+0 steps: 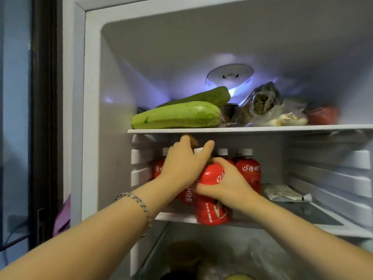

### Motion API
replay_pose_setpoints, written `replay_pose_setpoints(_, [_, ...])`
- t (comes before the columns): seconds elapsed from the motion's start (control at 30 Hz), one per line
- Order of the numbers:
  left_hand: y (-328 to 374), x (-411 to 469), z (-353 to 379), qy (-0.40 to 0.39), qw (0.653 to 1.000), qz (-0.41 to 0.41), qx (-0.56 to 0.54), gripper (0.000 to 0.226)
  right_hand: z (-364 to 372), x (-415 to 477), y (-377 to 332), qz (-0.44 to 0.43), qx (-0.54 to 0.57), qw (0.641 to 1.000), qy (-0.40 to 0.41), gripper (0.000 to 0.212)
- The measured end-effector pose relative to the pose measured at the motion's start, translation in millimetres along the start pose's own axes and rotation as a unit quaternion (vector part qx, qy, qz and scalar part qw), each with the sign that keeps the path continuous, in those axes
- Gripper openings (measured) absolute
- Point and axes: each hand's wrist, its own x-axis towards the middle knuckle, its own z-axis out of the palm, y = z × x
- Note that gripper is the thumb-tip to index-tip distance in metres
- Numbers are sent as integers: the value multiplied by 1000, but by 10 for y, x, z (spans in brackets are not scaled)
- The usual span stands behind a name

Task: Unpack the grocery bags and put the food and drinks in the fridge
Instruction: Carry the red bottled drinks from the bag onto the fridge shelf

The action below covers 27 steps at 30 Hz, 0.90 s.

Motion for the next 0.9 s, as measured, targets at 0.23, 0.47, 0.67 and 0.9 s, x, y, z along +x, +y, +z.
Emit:
replay_pose_setpoints(0.23, [-552, -12, 208, -1, 981, -143, 132, 90, -146, 201, 416, 112, -28, 969, 217, 73])
replay_pose_setpoints(0.47, [-719, -74, 502, -5, 971, -129, 201, 96, 35, 366, 455, 160, -258, 939, 162, 78])
replay_pose_setpoints(0.67, [-743, -46, 537, -24, 949, -134, 284, 92, 84, 320, 536, 150, -347, 913, 153, 83])
replay_pose_setpoints(0.9, [-680, -132, 429, -92, 939, -135, 304, 92, 28, 219, 467, 189, -361, 907, 102, 92])
